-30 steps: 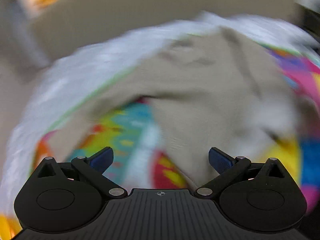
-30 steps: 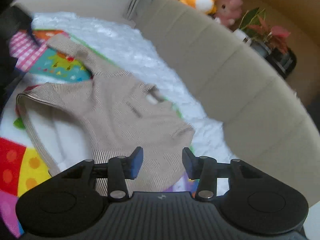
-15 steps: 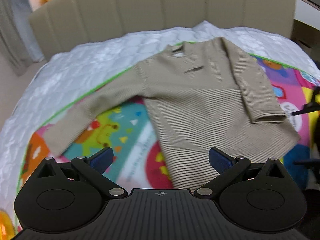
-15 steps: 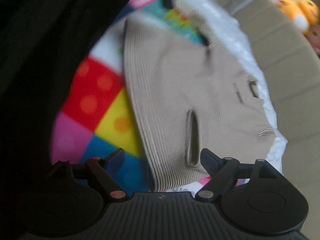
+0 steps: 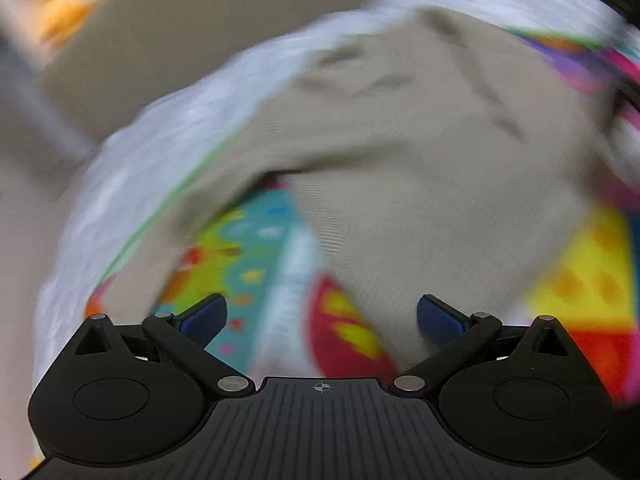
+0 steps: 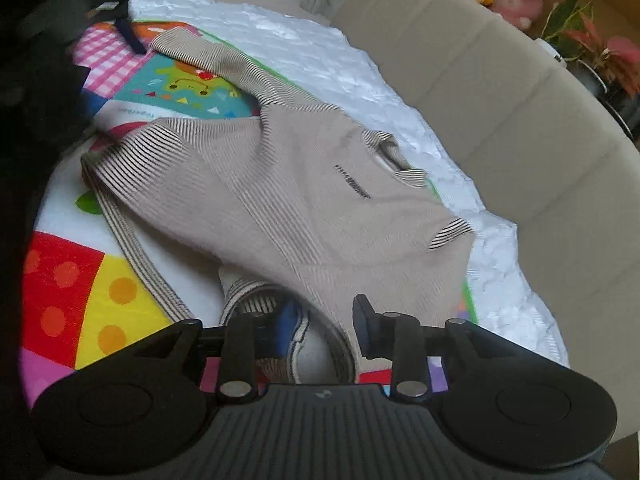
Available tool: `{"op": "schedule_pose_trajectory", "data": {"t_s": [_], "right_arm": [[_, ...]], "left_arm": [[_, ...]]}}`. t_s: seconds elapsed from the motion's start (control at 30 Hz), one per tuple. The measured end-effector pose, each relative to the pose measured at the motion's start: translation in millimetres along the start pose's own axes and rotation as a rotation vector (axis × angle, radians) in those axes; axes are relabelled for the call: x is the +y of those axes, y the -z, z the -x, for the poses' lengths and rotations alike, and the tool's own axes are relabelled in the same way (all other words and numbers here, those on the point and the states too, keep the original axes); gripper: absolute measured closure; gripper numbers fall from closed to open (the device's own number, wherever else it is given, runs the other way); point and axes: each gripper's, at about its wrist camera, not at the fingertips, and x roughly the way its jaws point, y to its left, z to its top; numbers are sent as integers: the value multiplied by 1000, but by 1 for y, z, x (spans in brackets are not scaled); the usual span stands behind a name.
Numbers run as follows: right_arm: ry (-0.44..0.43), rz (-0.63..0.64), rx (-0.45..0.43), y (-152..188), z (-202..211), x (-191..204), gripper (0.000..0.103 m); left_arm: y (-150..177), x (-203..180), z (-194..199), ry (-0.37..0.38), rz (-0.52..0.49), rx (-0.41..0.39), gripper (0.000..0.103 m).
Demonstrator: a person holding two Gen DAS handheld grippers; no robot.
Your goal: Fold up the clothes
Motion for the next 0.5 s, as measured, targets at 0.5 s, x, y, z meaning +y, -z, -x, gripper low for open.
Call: {"op": "schedule_pose_trajectory", "data": {"t_s": [0.5], "right_arm": [[-248, -99, 11, -12, -2, 14, 19]], "left_arm": [[-10, 37, 24, 67, 87, -70, 0]]}}
